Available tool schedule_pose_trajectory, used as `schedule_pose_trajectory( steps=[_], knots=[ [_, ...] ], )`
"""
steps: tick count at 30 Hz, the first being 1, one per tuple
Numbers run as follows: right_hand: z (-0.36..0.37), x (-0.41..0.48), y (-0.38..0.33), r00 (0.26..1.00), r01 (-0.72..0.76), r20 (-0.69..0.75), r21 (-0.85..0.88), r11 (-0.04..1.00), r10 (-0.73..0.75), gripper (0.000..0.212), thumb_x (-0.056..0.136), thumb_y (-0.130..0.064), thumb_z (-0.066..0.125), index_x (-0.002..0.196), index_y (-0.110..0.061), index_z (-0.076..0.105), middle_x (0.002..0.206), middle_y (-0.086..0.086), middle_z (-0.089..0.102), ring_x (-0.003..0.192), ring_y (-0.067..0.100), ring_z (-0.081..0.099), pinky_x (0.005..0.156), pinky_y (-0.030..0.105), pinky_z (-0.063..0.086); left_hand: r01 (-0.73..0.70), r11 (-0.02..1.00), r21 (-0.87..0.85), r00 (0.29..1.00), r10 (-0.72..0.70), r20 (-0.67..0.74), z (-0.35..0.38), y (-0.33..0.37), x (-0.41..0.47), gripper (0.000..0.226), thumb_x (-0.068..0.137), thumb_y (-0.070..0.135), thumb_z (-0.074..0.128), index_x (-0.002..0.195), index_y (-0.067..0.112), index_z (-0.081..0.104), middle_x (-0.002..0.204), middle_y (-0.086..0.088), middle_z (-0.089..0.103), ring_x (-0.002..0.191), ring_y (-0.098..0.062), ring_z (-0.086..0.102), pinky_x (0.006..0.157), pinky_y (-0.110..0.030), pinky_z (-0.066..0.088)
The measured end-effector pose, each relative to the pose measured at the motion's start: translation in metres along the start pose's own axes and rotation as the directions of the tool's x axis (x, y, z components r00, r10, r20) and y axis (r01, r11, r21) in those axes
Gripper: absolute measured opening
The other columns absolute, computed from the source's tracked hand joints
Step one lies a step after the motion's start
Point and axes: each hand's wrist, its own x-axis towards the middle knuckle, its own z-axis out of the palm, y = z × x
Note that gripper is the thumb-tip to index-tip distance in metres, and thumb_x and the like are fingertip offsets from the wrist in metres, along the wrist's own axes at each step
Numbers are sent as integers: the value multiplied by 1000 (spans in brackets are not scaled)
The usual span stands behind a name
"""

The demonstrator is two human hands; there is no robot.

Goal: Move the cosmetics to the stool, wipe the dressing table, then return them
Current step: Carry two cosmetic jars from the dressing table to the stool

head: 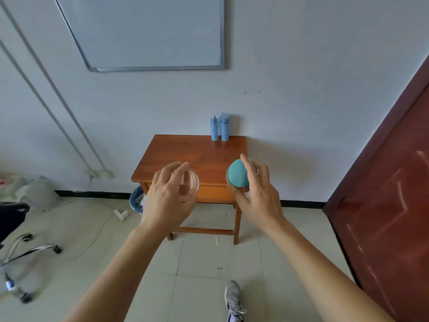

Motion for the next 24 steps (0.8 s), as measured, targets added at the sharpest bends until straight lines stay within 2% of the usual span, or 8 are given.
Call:
schedule_pose_trajectory(
  steps=[4, 9, 13, 16, 19, 22, 24],
  knots=[
    [53, 85, 47, 1000, 9, 25, 32, 999, -9, 75, 92, -44, 64, 154, -27, 25, 136, -1, 36, 94, 17, 64, 62, 25, 53, 55, 998, 24, 998, -55, 31, 50, -38, 84, 63, 81, 34, 72, 138, 21, 50, 137, 4, 50, 121, -20, 50, 87, -33, 50],
    [94, 197, 90, 996, 3, 92, 49, 999, -8, 73, 93, -50, 59, 152, -31, 22, 137, -2, 35, 82, 12, 63, 59, 20, 48, 65, 996, 65, 997, -68, 36, 84, -67, 195, 62, 81, 35, 72, 137, 22, 49, 136, 6, 51, 120, -17, 47, 85, -29, 48],
    [126, 270, 107, 993, -17, 114, 55, 998, 11, 71, 93, -51, 59, 151, -33, 22, 137, -2, 35, 83, 12, 64, 62, 19, 44, 92, 989, 114, 995, -97, 36, 96, -97, 258, 63, 81, 36, 70, 138, 25, 47, 136, 7, 49, 119, -14, 45, 85, -27, 44],
    [152, 310, 115, 990, 24, 136, 70, 997, -34, 71, 93, -50, 59, 152, -30, 24, 138, -1, 35, 82, 14, 64, 58, 19, 48, 111, 985, 130, 992, -118, 50, 110, -124, 291, 61, 83, 36, 68, 139, 23, 47, 137, 7, 48, 121, -17, 45, 88, -31, 49],
    [184, 337, 127, 982, 9, 186, 69, 998, -22, 71, 93, -48, 60, 153, -28, 26, 140, 1, 34, 82, 15, 64, 58, 27, 55, 147, 979, 142, 984, -159, 78, 134, -159, 316, 61, 84, 36, 68, 140, 22, 48, 137, 5, 49, 122, -18, 46, 91, -32, 47],
    [216, 349, 141, 967, -12, 257, 33, 999, 3, 73, 94, -46, 60, 154, -27, 23, 142, 4, 35, 80, 15, 62, 61, 32, 57, 162, 976, 146, 974, -182, 135, 164, -191, 335, 63, 83, 38, 69, 140, 24, 45, 136, 4, 51, 120, -19, 48, 87, -31, 49],
    [241, 359, 153, 949, -36, 312, 0, 999, 34, 74, 94, -48, 59, 154, -28, 20, 141, 3, 35, 79, 13, 61, 62, 29, 55, 187, 975, 118, 961, -207, 183, 187, -215, 352, 62, 82, 40, 69, 137, 27, 43, 130, 5, 55, 112, -17, 53, 83, -31, 52]
  ],
)
